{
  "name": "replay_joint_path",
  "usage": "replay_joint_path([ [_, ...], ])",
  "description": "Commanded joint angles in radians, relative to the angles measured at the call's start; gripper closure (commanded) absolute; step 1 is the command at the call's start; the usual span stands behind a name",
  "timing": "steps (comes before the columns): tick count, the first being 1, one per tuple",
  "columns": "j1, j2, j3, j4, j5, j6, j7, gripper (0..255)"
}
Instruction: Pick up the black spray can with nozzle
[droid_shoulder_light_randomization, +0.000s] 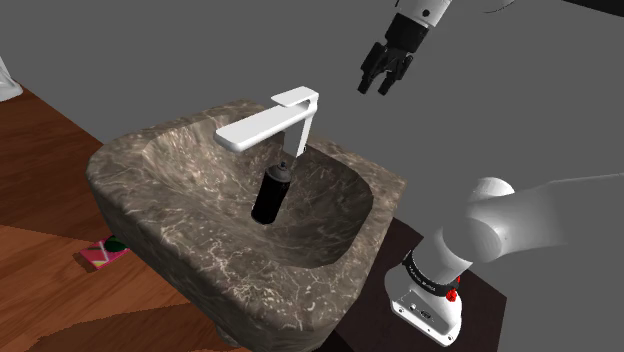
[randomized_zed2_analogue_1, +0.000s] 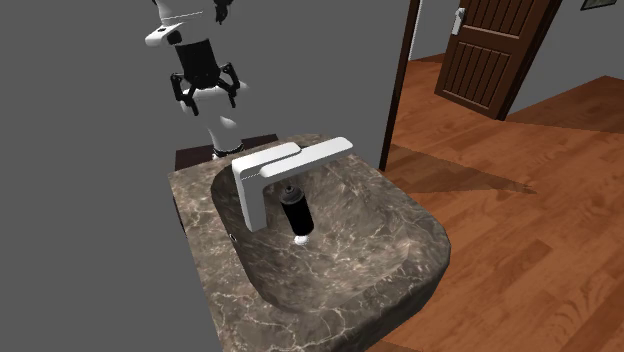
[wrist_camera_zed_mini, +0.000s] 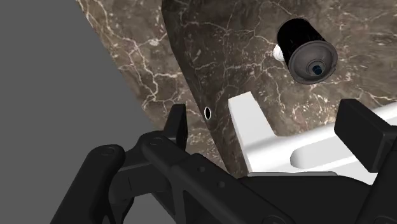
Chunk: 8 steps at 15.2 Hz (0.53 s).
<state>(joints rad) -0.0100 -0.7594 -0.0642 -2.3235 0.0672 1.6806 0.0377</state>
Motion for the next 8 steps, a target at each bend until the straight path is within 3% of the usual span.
replay_joint_path([
  [1,0.000,0.000,0.000,0.000,0.000,0.000,0.000,0],
  [8,0.062,-0.002,0.011,-0.227,0.075,0.273,-0.057,0],
])
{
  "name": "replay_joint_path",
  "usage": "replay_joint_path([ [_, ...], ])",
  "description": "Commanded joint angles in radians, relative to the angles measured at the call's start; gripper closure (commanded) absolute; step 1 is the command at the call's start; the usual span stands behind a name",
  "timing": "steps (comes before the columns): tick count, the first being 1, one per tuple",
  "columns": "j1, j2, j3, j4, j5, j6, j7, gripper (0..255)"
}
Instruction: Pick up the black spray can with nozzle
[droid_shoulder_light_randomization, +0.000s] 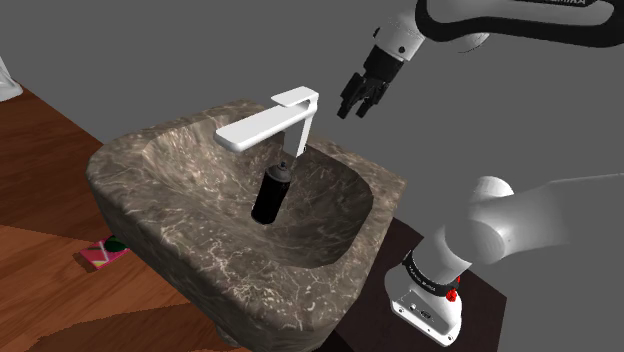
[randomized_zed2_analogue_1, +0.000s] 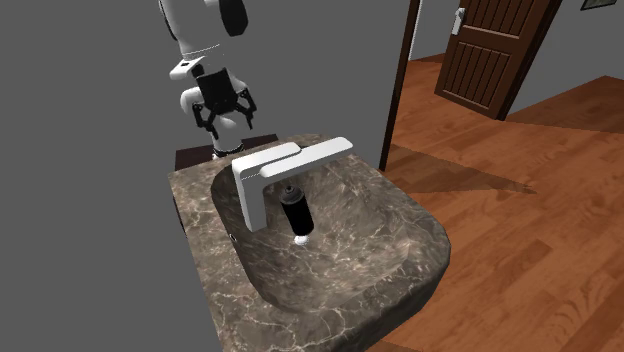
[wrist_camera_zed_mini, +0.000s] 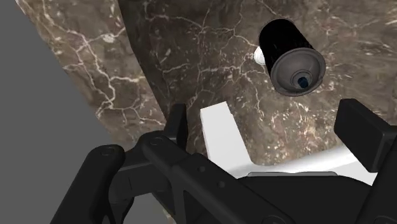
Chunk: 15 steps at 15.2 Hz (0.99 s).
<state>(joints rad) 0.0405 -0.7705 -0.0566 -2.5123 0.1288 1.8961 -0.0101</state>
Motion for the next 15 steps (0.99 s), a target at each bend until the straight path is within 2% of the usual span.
replay_joint_path([
  [1,0.022,0.016,0.005,-0.066,0.026,0.098,-0.019,0],
  [9,0.143,0.147,0.012,-0.232,0.156,0.453,-0.124,0],
  [12,0.212,0.235,0.003,-0.265,0.229,0.596,-0.185,0],
  [15,0.302,0.341,-0.020,-0.278,0.330,0.737,-0.272,0],
])
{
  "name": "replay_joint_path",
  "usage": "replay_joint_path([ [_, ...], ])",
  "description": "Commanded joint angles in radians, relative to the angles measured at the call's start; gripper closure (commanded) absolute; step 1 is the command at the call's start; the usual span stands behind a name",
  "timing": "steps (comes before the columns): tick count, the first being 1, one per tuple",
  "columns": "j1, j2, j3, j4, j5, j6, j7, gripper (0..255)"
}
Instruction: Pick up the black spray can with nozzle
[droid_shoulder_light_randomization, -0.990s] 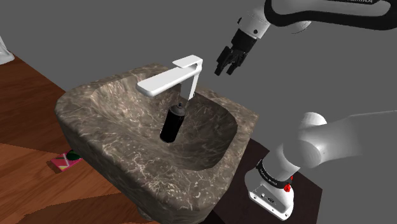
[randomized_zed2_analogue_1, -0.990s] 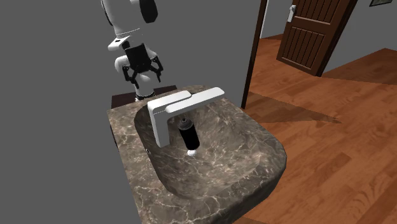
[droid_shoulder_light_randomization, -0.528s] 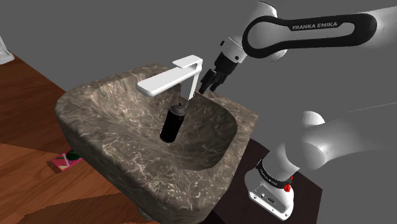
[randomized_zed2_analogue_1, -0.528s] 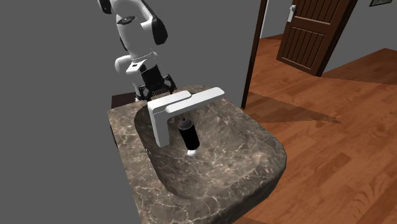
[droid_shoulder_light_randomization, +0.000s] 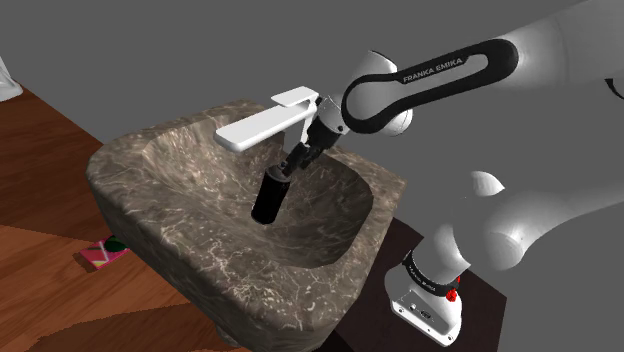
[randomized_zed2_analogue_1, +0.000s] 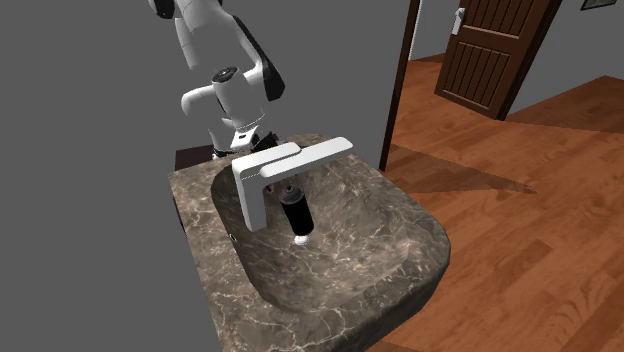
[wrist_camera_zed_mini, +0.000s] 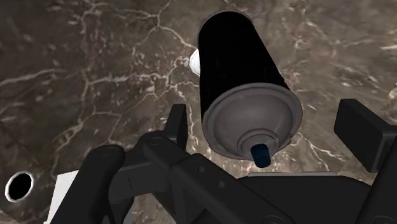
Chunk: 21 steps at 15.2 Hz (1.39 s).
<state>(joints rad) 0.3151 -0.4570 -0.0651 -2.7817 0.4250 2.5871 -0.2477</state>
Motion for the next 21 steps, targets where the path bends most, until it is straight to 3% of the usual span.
replay_joint_path([
  [1,0.065,0.067,-0.024,-0.007,0.078,0.092,-0.072,0],
  [9,0.166,0.189,-0.086,-0.020,0.236,0.223,-0.217,0],
  [11,0.166,0.189,-0.086,-0.020,0.236,0.223,-0.217,0],
  [12,0.166,0.188,-0.088,-0.022,0.237,0.223,-0.220,255],
  [21,0.166,0.189,-0.086,-0.020,0.236,0.223,-0.217,255],
])
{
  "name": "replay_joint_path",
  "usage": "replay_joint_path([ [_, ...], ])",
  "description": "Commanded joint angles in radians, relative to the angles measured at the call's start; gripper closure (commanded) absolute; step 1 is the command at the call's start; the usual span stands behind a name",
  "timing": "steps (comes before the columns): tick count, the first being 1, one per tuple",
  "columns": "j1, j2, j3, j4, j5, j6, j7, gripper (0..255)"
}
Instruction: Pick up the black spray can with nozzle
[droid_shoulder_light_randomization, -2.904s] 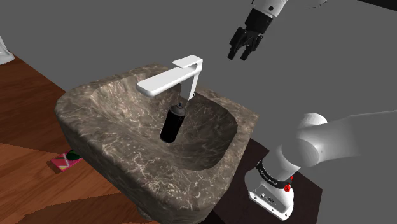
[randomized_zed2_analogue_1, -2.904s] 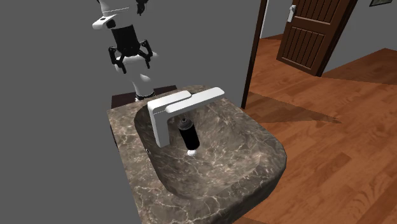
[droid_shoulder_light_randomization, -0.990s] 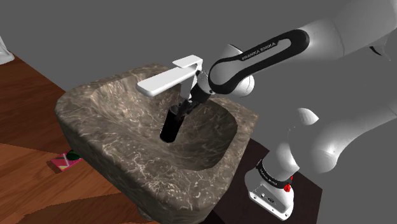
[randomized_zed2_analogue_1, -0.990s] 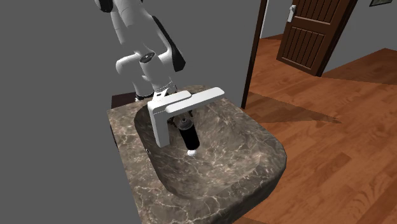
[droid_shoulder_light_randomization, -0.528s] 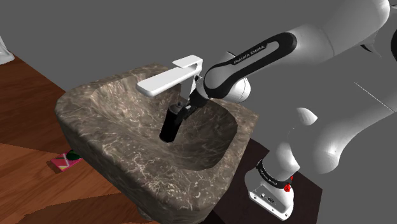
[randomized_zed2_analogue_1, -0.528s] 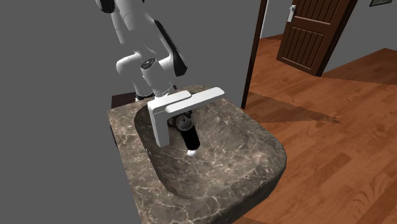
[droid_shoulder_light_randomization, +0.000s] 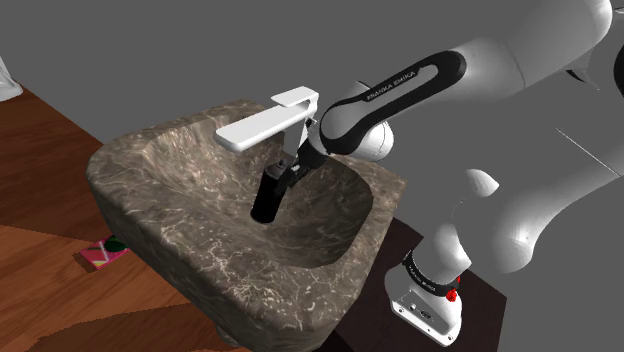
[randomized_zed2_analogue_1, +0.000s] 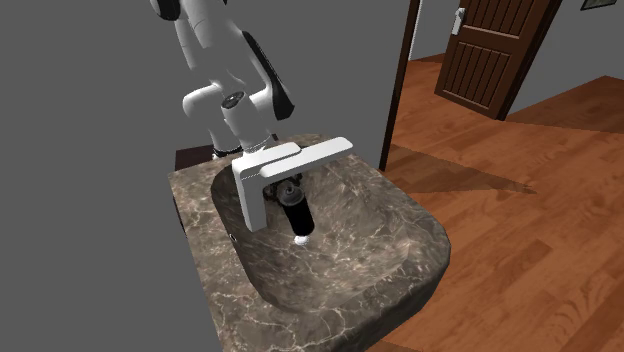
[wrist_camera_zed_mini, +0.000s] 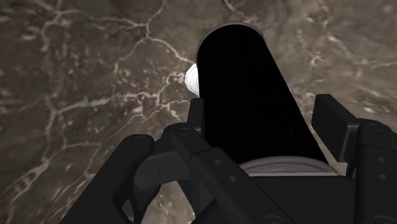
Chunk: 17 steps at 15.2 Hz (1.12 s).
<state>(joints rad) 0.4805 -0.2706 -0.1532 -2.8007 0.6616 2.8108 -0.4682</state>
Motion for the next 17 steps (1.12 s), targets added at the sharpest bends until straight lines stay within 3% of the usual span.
replay_joint_path([
  [1,-0.014,-0.014,0.011,-0.001,-0.026,-0.015,0.026,255],
  [9,-0.101,-0.127,0.067,0.018,-0.165,-0.143,0.156,255],
  [17,-0.143,-0.198,0.092,0.050,-0.229,-0.243,0.220,255],
])
